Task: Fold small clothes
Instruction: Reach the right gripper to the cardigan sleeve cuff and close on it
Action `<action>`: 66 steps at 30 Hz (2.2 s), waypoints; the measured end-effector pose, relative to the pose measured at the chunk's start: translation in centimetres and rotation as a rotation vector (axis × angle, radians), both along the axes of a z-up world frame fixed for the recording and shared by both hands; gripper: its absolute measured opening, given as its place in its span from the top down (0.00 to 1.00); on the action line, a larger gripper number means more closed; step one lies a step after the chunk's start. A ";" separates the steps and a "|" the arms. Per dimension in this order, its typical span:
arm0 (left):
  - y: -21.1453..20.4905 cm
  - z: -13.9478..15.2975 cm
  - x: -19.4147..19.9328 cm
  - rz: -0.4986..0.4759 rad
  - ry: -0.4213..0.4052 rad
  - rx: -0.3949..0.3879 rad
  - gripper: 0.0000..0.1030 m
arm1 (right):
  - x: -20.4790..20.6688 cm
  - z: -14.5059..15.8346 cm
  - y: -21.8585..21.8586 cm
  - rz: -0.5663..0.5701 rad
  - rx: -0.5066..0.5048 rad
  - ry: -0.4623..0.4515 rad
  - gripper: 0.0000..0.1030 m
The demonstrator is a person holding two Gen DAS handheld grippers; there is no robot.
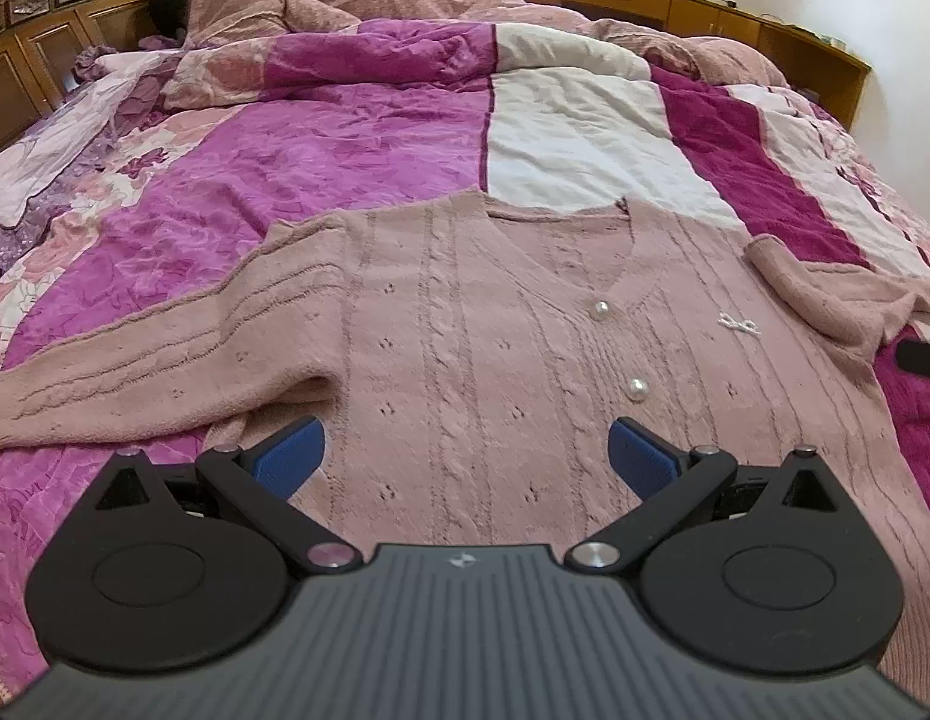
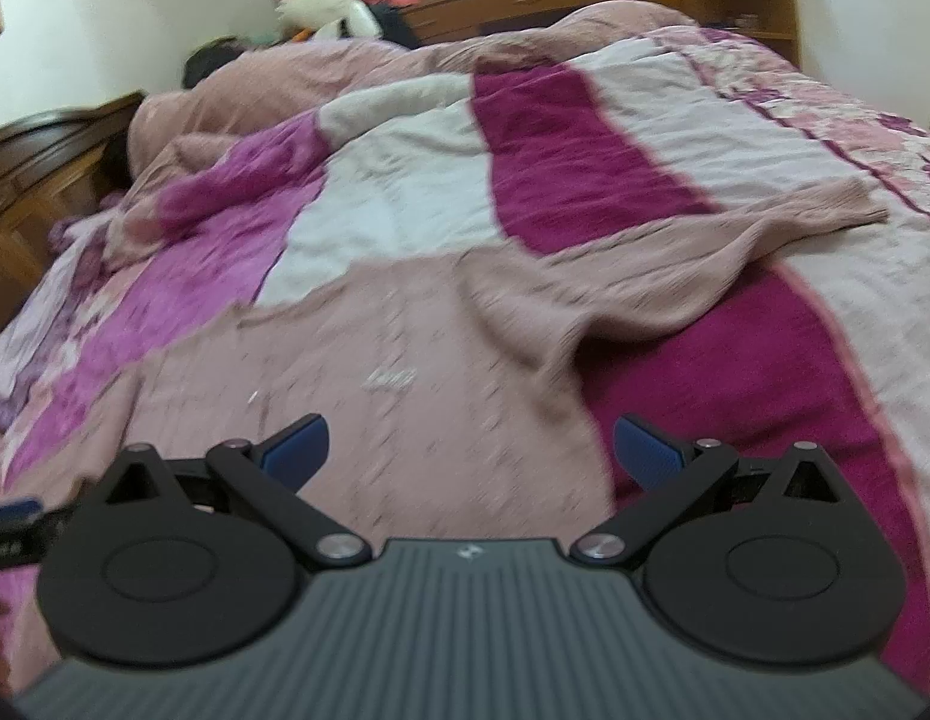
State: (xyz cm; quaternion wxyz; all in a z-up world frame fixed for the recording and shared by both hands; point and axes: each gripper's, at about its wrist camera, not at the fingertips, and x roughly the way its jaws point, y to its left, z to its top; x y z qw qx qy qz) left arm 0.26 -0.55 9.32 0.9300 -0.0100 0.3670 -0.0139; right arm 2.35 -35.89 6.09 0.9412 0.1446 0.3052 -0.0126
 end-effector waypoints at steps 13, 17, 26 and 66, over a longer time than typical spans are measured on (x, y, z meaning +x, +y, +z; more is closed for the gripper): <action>0.4 -0.8 2.5 0.048 0.041 0.009 0.00 | 5.3 -1.7 -9.3 -0.183 0.033 0.021 0.00; 0.3 -1.3 3.1 0.066 0.053 0.027 0.00 | 7.0 -2.8 -11.8 -0.242 0.058 0.039 0.00; 1.1 -2.6 4.5 0.112 0.090 0.045 0.00 | 11.4 -5.1 -14.3 -0.284 0.062 0.073 0.00; 1.4 -2.3 2.5 0.097 0.068 0.035 0.00 | 7.5 4.2 -17.8 -0.346 0.057 -0.280 0.89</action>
